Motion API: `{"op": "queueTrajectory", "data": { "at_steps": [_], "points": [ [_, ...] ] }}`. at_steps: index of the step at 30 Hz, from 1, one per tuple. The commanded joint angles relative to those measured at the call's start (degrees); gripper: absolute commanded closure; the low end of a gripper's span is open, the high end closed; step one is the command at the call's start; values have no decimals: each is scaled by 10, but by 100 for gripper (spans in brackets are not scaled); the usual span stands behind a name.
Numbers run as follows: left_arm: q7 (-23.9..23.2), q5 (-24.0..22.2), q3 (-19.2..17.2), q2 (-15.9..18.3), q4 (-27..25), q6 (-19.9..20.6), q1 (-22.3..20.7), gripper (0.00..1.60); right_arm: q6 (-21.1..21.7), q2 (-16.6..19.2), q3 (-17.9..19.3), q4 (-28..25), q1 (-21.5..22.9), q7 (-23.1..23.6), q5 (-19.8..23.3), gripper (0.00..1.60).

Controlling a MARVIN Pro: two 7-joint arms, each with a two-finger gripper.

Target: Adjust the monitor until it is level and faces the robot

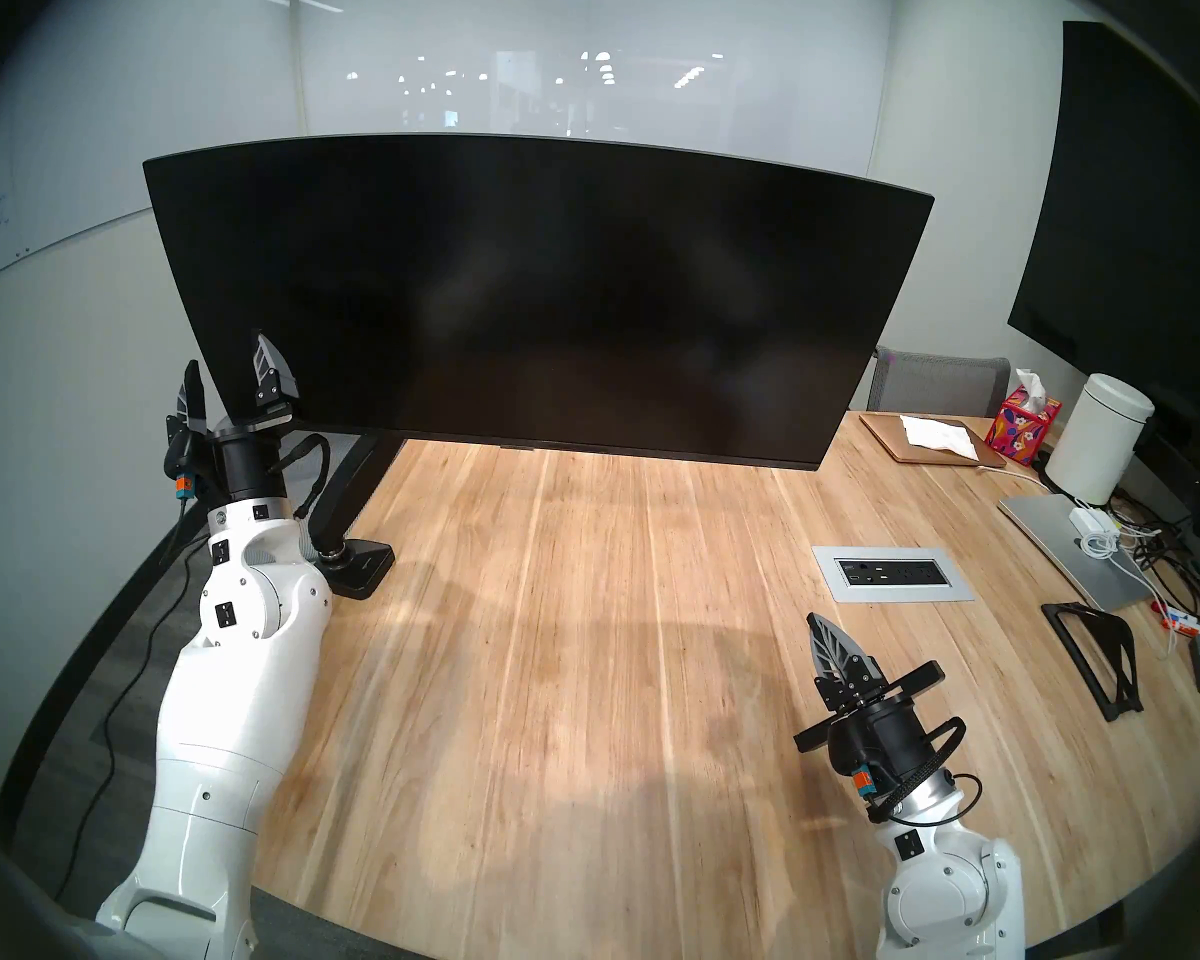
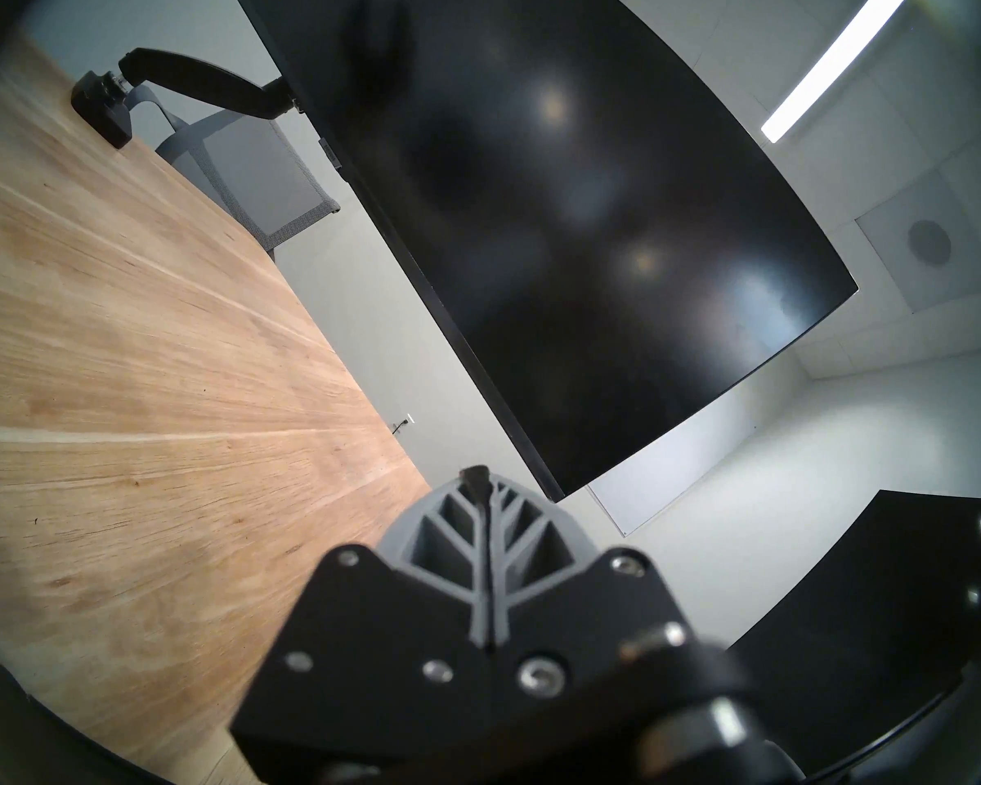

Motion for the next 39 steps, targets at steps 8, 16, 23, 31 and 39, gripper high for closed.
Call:
{"op": "queueTrajectory", "data": {
  "at_steps": [8, 16, 23, 31, 39],
  "points": [
    [-38, -14, 1, 26, -1, -1, -5, 0, 0, 0, 1, -8, 7, 1, 5, 160],
    [-44, -16, 1, 31, -1, 2, -5, 0, -1, 4, 4, -5, 10, 4, 12, 160],
    [-35, -5, -2, 25, -4, 4, -4, 0, -2, 7, 7, -5, 10, 8, 20, 160],
    [-34, 9, -2, 24, 0, -5, -6, 0, -2, 12, 12, -6, 10, 12, 31, 160],
    [-22, 43, -2, 25, 1, -13, -6, 0, -2, 13, 14, -8, 10, 16, 37, 160]
  ]
}}
